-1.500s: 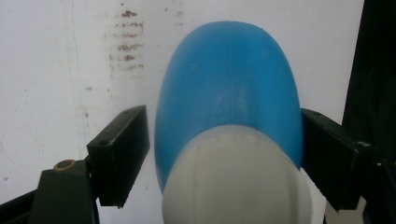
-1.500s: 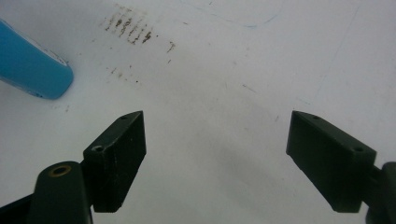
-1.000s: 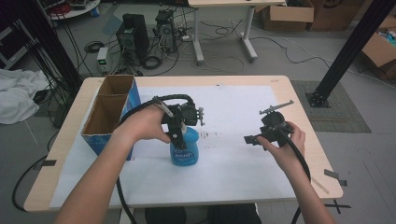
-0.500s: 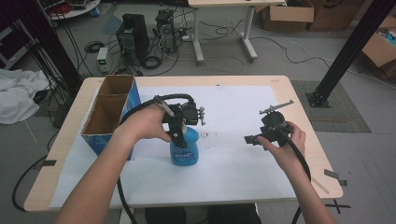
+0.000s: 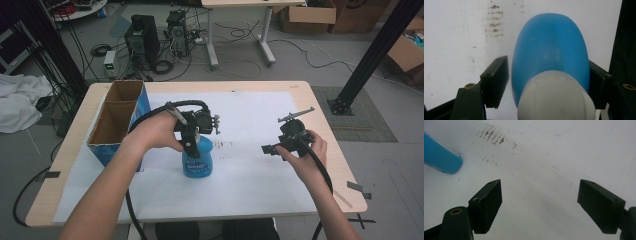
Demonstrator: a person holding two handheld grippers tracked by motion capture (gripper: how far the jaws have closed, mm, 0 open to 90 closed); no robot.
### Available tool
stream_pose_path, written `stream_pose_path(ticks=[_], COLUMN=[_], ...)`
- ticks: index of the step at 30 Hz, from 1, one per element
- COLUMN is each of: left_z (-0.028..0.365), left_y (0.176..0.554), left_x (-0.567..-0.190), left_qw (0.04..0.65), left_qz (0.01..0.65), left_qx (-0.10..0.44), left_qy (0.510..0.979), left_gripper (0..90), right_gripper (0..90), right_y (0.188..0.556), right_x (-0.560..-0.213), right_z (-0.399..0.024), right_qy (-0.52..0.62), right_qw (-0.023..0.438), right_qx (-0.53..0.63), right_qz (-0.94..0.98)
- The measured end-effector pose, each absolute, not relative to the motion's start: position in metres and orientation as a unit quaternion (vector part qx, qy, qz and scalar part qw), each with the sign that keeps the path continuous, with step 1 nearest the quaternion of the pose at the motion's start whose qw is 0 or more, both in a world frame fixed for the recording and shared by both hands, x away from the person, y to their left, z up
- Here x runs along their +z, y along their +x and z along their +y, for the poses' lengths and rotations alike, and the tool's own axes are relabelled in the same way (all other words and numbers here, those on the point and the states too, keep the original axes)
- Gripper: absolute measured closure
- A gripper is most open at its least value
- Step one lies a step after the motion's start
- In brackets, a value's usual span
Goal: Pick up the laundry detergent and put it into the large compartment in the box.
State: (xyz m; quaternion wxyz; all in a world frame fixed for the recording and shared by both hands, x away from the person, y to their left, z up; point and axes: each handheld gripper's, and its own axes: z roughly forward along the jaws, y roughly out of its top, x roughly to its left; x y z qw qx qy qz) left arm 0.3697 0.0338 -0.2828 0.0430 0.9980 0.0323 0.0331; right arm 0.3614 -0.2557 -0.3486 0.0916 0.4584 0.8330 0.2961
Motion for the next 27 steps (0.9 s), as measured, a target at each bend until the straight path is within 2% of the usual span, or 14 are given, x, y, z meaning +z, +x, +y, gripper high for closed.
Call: stream_pose_path(ticks=[16,27], left_z=[0.0319,0.0299], left_y=[0.3688,0.3693], left_x=[-0.2823,-0.2815], left_qw=[0.035,0.024], left_qz=[0.031,0.031], left_qx=[0.022,0.02], left_qy=[0.999,0.999], left_gripper=[37.3,37.8], right_gripper=[19.7,19.7], right_y=[0.3605,0.3598], right_x=[-0.347,-0.347], right_z=[-0.2565,-0.2579], right_qy=[0.458,0.46], right_qw=[0.092,0.091], right_qx=[0.298,0.299], right_qz=[0.832,0.831])
